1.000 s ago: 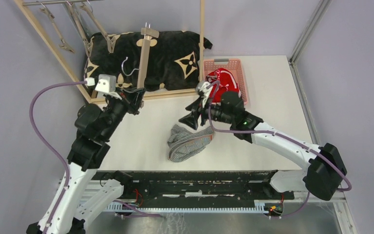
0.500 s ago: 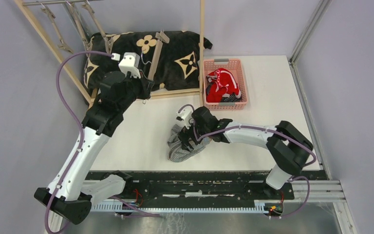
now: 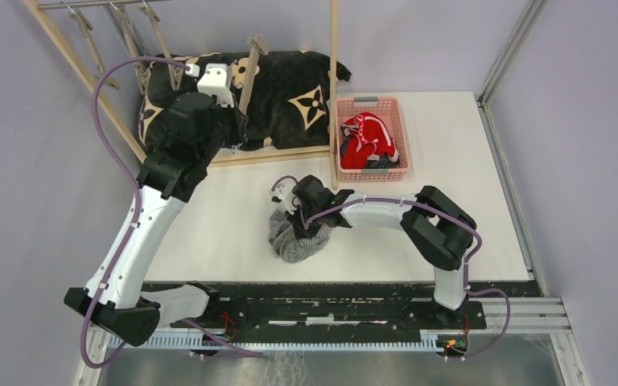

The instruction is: Remove the underwear clipped to the hanger

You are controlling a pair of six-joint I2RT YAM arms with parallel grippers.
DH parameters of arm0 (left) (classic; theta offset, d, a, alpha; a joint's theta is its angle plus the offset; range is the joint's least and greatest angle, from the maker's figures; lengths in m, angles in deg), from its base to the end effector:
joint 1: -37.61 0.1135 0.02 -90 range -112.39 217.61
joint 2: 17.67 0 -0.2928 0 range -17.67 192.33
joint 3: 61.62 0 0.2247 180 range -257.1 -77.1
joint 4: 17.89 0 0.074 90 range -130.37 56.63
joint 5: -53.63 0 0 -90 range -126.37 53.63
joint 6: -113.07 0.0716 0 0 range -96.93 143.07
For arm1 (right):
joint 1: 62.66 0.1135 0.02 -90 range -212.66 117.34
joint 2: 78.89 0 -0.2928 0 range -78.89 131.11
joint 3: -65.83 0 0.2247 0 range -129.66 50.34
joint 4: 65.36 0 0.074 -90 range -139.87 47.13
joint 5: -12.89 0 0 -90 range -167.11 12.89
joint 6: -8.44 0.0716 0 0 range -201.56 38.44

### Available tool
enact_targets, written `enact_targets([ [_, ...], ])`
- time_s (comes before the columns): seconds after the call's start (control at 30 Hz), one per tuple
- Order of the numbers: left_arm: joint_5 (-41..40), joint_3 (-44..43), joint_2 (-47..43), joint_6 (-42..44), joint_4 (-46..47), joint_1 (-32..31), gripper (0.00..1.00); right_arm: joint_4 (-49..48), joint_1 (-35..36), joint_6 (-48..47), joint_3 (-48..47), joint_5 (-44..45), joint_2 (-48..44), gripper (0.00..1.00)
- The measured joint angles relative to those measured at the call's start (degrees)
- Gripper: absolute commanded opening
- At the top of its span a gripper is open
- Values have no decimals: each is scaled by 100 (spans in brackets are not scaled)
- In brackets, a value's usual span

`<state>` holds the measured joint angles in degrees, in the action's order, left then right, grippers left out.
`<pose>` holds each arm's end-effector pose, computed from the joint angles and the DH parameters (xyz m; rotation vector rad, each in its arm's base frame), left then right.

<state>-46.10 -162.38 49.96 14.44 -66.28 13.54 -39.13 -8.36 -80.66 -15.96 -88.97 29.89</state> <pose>0.2206 -0.0853 0.4690 0.1284 1.8357 -0.2448 0.2219 0.3340 0.1733 -1.2451 2.2764 0.6381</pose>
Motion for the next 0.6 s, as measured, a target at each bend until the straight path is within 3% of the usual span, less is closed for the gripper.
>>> enact_targets([
  [0.3, -522, -446, 461, 129, -214, 120, 3, 367, 7, 70, 22, 210, -245, 1],
  [0.6, 437, -776, 520, 96, -79, 1580, 3, 925, 4, 4, 111, 1661, -2734, 1],
])
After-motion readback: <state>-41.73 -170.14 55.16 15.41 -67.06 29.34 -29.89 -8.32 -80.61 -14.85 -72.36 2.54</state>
